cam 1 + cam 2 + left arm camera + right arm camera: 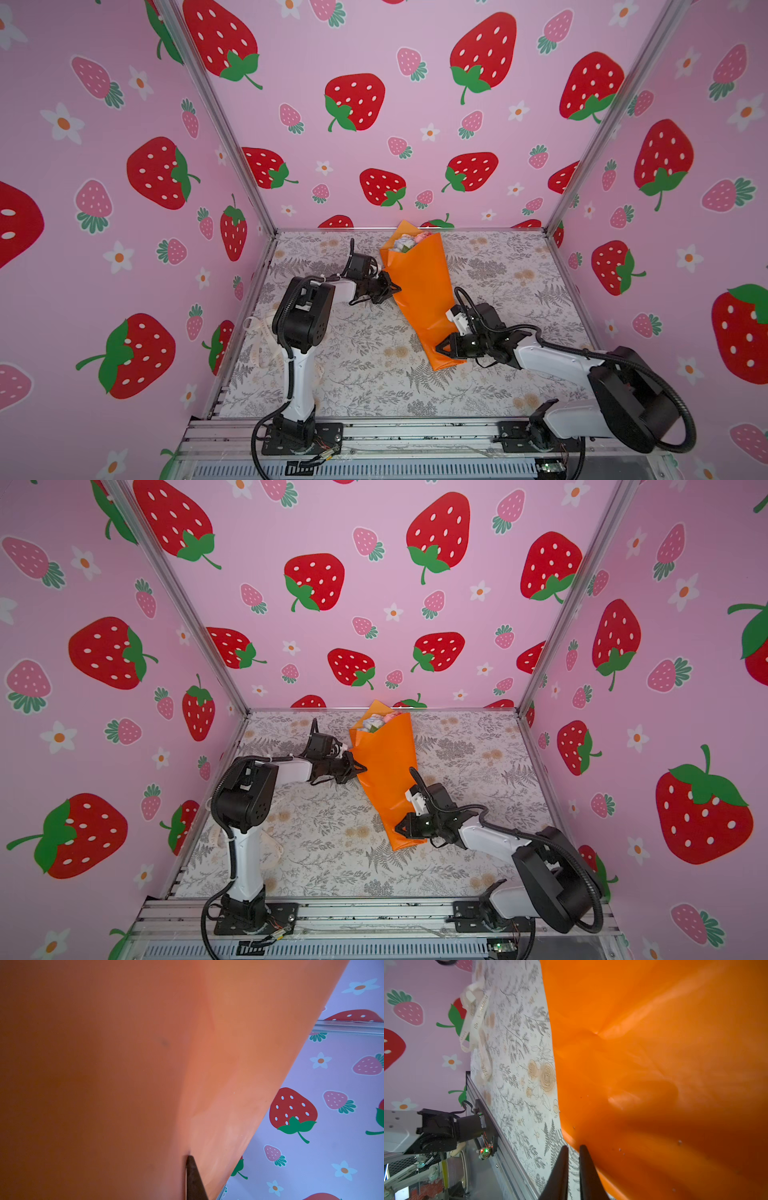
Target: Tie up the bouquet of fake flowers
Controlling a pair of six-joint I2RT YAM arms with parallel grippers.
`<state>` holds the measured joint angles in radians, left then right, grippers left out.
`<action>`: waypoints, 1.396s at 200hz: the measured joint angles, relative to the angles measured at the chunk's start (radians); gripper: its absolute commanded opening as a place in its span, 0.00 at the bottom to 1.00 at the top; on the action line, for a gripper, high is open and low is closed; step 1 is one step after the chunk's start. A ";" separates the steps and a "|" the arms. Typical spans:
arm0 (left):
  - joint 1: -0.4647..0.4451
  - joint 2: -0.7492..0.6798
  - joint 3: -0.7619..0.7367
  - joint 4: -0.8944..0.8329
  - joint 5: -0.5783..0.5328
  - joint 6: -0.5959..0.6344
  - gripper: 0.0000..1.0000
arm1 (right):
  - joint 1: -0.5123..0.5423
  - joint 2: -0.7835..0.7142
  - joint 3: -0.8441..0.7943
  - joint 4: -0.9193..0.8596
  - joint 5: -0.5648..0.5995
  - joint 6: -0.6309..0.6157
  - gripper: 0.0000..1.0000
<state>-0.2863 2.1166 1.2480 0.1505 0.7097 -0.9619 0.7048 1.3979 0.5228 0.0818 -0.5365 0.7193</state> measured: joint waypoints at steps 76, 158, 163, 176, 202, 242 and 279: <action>-0.001 -0.177 -0.160 -0.044 -0.021 0.024 0.64 | 0.014 0.073 -0.040 0.052 -0.006 -0.009 0.14; -0.167 -0.396 -0.412 0.013 -0.122 -0.084 0.68 | 0.014 0.073 -0.040 0.053 0.002 -0.008 0.17; -0.187 -0.396 -0.412 0.018 -0.131 -0.093 0.68 | 0.014 0.072 -0.040 0.053 0.002 -0.006 0.18; -0.230 -0.393 -0.412 0.034 -0.151 -0.116 0.68 | 0.014 0.066 -0.040 0.053 0.003 -0.003 0.22; -0.298 -0.355 -0.412 0.092 -0.177 -0.167 0.64 | 0.004 0.015 -0.040 0.048 0.005 0.007 0.31; -0.327 -0.284 -0.413 0.154 -0.195 -0.212 0.49 | -0.158 -0.132 -0.034 0.014 -0.012 -0.015 0.43; -0.323 -0.251 -0.404 0.189 -0.192 -0.215 0.38 | -0.353 -0.080 0.010 0.004 -0.015 -0.062 0.48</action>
<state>-0.6094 1.8652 0.8440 0.3397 0.5175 -1.1770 0.3515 1.3174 0.5323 0.0860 -0.5514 0.6571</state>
